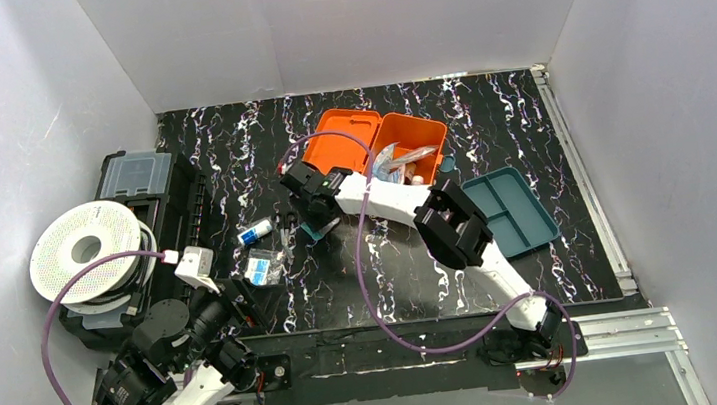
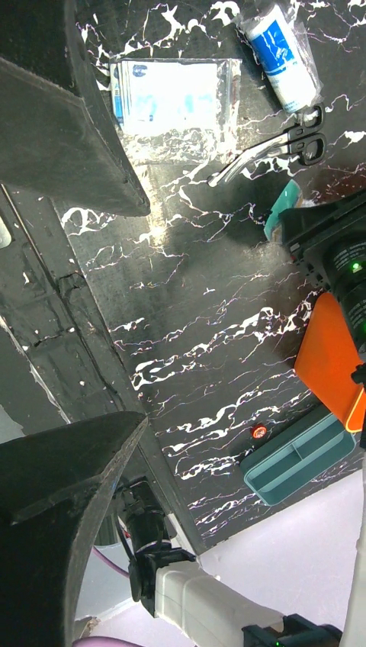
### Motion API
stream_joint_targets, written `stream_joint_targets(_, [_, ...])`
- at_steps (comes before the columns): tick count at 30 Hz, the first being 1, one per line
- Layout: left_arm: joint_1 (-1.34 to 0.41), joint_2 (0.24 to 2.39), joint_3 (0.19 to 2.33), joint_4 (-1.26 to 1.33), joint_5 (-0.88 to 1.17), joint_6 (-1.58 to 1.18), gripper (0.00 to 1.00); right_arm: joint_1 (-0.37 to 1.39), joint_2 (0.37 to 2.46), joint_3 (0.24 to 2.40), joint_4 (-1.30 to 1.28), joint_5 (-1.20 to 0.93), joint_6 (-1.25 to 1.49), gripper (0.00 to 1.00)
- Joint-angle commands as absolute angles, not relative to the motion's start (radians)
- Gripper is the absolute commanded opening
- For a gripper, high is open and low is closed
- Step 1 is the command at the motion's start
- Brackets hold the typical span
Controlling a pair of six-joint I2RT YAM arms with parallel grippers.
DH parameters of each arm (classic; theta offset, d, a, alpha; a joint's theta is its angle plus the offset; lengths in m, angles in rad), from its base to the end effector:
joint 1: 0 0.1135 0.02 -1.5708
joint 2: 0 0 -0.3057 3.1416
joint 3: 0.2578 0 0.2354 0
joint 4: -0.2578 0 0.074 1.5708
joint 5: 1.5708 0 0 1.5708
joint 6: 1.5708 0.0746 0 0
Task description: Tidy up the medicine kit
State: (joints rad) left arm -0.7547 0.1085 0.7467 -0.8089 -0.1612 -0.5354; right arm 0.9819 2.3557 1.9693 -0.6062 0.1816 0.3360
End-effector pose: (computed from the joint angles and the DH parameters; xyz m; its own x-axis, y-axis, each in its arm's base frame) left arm 0.0145 0.0028 0.3053 -0.3926 -0.3220 -0.8615 0.4193 0.7710 -0.4793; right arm 0.3167 0.4499 0.1762 -0.6907 -0.4502 -0.5658 -0.5670 0.8229 0.0374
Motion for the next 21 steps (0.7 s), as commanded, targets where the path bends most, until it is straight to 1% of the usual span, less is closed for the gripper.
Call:
stream_joint_targets(1, [-0.755, 0.116, 0.751, -0.806, -0.172, -0.531, 1.0, 1.023, 2.384, 1.843, -0.775, 0.15, 0.364, 0.26])
stream_joint_targets(4, [-0.756, 0.117, 0.751, -0.805, -0.17, -0.531, 1.0, 1.04, 2.349, 1.793, -0.768, 0.158, 0.375, 0.17])
stream_joint_targets(7, [-0.755, 0.115, 0.752, -0.806, -0.17, -0.53, 0.99, 1.056, 2.311, 1.736, -0.751, 0.166, 0.396, 0.02])
stream_joint_targets(10, [-0.755, 0.11, 0.751, -0.807, -0.171, -0.53, 0.99, 1.078, 2.252, 1.671, -0.728, 0.174, 0.421, 0.01])
stream_joint_targets(17, [-0.756, 0.1, 0.751, -0.81, -0.176, -0.533, 1.0, 1.112, 2.042, 1.526, -0.664, 0.193, 0.48, 0.01])
stream_joint_targets(21, [-0.755, 0.101, 0.752, -0.811, -0.177, -0.533, 0.99, 1.114, 1.938, 1.488, -0.678, 0.21, 0.482, 0.01])
